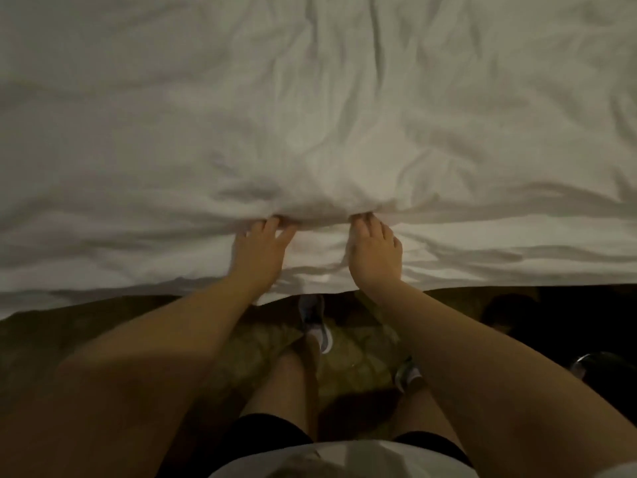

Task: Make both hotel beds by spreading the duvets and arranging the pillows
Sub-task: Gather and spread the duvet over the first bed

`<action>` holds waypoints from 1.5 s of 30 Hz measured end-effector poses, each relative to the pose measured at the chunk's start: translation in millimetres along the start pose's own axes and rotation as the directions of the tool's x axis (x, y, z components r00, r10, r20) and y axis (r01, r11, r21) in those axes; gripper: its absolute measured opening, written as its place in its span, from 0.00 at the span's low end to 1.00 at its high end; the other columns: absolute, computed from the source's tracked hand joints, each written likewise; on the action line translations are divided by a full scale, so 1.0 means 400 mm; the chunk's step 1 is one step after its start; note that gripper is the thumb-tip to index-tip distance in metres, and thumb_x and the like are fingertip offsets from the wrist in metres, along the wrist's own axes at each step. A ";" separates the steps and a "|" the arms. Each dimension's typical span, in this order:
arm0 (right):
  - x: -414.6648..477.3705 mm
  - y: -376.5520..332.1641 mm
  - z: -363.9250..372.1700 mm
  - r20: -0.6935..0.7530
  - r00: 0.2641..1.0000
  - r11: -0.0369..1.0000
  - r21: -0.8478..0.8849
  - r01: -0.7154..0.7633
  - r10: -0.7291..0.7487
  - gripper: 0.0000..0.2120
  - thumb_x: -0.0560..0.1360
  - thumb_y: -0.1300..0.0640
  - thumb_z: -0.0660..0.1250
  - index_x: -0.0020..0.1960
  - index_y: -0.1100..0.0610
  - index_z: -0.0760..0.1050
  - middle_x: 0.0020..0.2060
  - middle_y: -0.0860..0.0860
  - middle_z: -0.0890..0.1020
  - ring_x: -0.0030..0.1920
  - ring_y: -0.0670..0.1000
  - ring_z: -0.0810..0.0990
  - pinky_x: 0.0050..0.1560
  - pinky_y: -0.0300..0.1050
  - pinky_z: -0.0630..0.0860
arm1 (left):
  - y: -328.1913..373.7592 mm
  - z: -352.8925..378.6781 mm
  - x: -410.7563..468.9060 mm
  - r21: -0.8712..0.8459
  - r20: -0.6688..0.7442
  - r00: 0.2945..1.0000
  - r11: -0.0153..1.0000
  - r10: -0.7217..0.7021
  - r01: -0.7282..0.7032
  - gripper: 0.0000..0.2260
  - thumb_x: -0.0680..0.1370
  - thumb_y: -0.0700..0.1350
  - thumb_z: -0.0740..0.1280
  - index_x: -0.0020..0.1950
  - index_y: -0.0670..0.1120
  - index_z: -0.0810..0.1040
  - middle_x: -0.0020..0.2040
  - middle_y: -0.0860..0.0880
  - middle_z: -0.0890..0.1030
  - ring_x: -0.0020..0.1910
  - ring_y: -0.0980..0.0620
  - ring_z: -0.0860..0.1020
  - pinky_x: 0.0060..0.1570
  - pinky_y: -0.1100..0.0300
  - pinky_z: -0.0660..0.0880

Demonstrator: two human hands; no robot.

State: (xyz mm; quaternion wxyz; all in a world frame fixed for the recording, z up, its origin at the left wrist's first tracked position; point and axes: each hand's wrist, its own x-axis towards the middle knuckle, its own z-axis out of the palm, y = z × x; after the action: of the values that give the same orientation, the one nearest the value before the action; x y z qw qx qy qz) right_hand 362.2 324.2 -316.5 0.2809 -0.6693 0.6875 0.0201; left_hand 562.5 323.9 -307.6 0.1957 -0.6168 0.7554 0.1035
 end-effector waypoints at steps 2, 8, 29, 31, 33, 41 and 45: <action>0.008 -0.023 0.028 -0.027 0.999 0.999 -0.008 -0.035 0.035 0.25 0.78 0.55 0.59 0.74 0.51 0.58 0.73 0.52 0.61 0.72 0.56 0.60 0.68 0.52 0.60 | -0.045 0.012 0.024 -0.011 -0.077 0.996 0.998 0.053 -0.054 0.31 0.66 0.48 0.75 0.68 0.52 0.72 0.63 0.43 0.73 0.55 0.40 0.74 0.46 0.46 0.73; -0.007 -0.070 0.049 0.197 0.980 0.980 -0.200 0.007 0.033 0.44 0.74 0.39 0.66 0.78 0.47 0.42 0.78 0.50 0.47 0.77 0.58 0.46 0.74 0.59 0.49 | -0.052 0.054 0.018 -0.002 0.138 0.975 0.985 0.173 -0.174 0.37 0.71 0.64 0.68 0.74 0.52 0.59 0.76 0.41 0.51 0.74 0.40 0.52 0.67 0.38 0.56; -0.251 -0.207 -0.023 -0.264 0.960 0.943 -0.332 0.002 -0.095 0.13 0.76 0.66 0.57 0.58 0.56 0.69 0.49 0.54 0.78 0.49 0.56 0.75 0.46 0.47 0.65 | -0.106 -0.076 -0.245 -0.239 -0.103 0.984 0.957 0.145 -0.166 0.20 0.79 0.44 0.61 0.70 0.46 0.63 0.58 0.41 0.71 0.53 0.40 0.74 0.48 0.50 0.71; -0.310 -0.193 -0.009 -0.272 0.957 0.939 -0.344 -0.005 -0.095 0.12 0.77 0.66 0.58 0.58 0.56 0.70 0.49 0.54 0.78 0.45 0.54 0.73 0.43 0.45 0.65 | -0.153 -0.048 -0.291 -0.231 -0.183 0.983 0.972 0.000 -0.043 0.15 0.79 0.39 0.58 0.66 0.42 0.68 0.58 0.38 0.71 0.53 0.38 0.73 0.48 0.49 0.70; -0.348 -0.195 0.007 -0.272 0.959 0.939 -0.343 -0.019 -0.080 0.10 0.77 0.66 0.58 0.56 0.57 0.70 0.49 0.54 0.77 0.43 0.53 0.70 0.42 0.45 0.64 | -0.215 -0.008 -0.333 -0.113 -0.256 0.967 0.994 -0.016 -0.013 0.13 0.76 0.34 0.59 0.61 0.40 0.72 0.55 0.38 0.73 0.53 0.39 0.72 0.44 0.52 0.67; -0.436 -0.211 0.112 -0.219 0.973 0.904 -0.398 -0.157 0.072 0.07 0.78 0.61 0.59 0.55 0.56 0.72 0.49 0.54 0.78 0.50 0.54 0.75 0.52 0.47 0.69 | -0.339 0.081 -0.449 -0.254 -0.046 0.997 0.966 -0.068 0.055 0.07 0.77 0.37 0.58 0.48 0.42 0.75 0.50 0.41 0.77 0.47 0.43 0.74 0.45 0.55 0.69; -0.451 -0.305 0.205 -0.156 0.983 0.914 -0.375 -0.154 0.102 0.18 0.77 0.60 0.59 0.67 0.54 0.66 0.61 0.55 0.72 0.63 0.57 0.69 0.65 0.53 0.64 | -0.409 0.154 -0.507 -0.319 0.012 0.998 0.946 -0.059 0.060 0.07 0.77 0.37 0.57 0.50 0.44 0.73 0.52 0.41 0.75 0.48 0.42 0.74 0.44 0.54 0.68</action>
State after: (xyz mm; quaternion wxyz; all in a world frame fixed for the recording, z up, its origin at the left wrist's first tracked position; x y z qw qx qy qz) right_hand 495.8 508.7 -268.5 0.0957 -0.6648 0.7297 0.1284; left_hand 764.8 493.4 -263.4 0.0972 -0.6626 0.7096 0.2192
